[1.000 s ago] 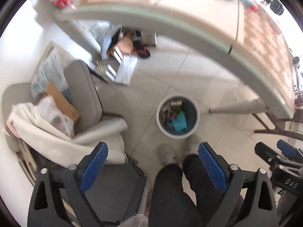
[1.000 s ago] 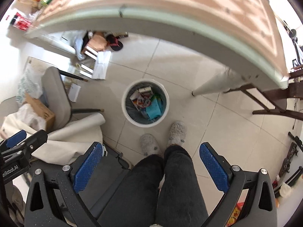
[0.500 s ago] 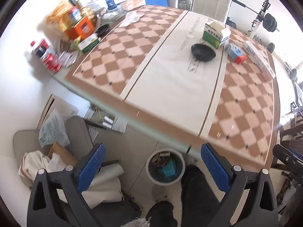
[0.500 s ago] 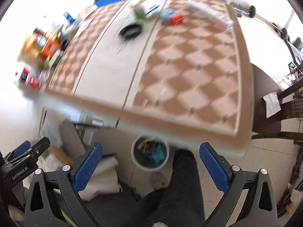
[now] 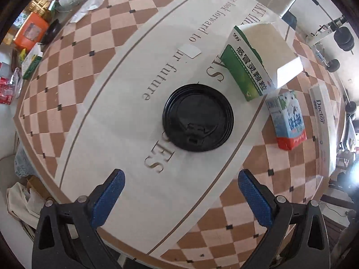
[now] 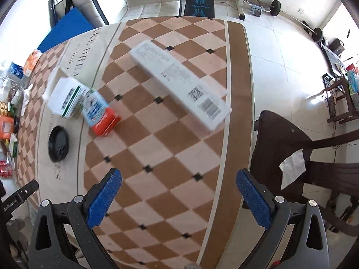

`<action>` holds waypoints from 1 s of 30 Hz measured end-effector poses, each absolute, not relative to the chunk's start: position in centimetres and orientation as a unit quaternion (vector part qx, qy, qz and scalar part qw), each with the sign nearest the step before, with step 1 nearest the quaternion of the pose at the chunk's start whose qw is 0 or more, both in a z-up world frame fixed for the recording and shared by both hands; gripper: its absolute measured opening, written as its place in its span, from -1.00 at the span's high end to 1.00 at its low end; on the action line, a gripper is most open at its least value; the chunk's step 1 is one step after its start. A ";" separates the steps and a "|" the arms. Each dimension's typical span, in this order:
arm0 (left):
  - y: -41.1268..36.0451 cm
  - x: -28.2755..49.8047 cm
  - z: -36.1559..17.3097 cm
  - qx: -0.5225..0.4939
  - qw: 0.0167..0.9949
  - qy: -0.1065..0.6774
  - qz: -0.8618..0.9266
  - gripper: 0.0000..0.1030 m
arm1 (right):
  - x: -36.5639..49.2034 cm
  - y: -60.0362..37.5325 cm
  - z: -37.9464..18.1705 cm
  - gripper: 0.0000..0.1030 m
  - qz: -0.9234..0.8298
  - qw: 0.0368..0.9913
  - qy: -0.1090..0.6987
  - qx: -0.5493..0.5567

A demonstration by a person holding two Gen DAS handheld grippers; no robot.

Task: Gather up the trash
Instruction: 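Grasp the black cup lid with the left tool while the right tool grasps the white toothpaste box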

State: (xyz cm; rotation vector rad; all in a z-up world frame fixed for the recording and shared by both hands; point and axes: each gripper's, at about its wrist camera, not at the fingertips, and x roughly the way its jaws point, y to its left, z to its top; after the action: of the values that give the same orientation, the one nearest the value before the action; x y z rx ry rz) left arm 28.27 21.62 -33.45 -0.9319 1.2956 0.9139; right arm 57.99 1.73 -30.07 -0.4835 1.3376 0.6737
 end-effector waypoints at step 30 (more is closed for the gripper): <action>20.4 28.6 -31.5 -0.323 0.640 0.563 0.411 -0.68 | 61.5 9.6 -34.1 0.02 0.338 0.689 0.592 -0.248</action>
State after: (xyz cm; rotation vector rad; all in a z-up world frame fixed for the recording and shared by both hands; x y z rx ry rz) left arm 28.62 20.45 -31.51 -0.7355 1.2835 0.9379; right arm 61.54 9.59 -34.10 -0.5544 1.3239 0.7559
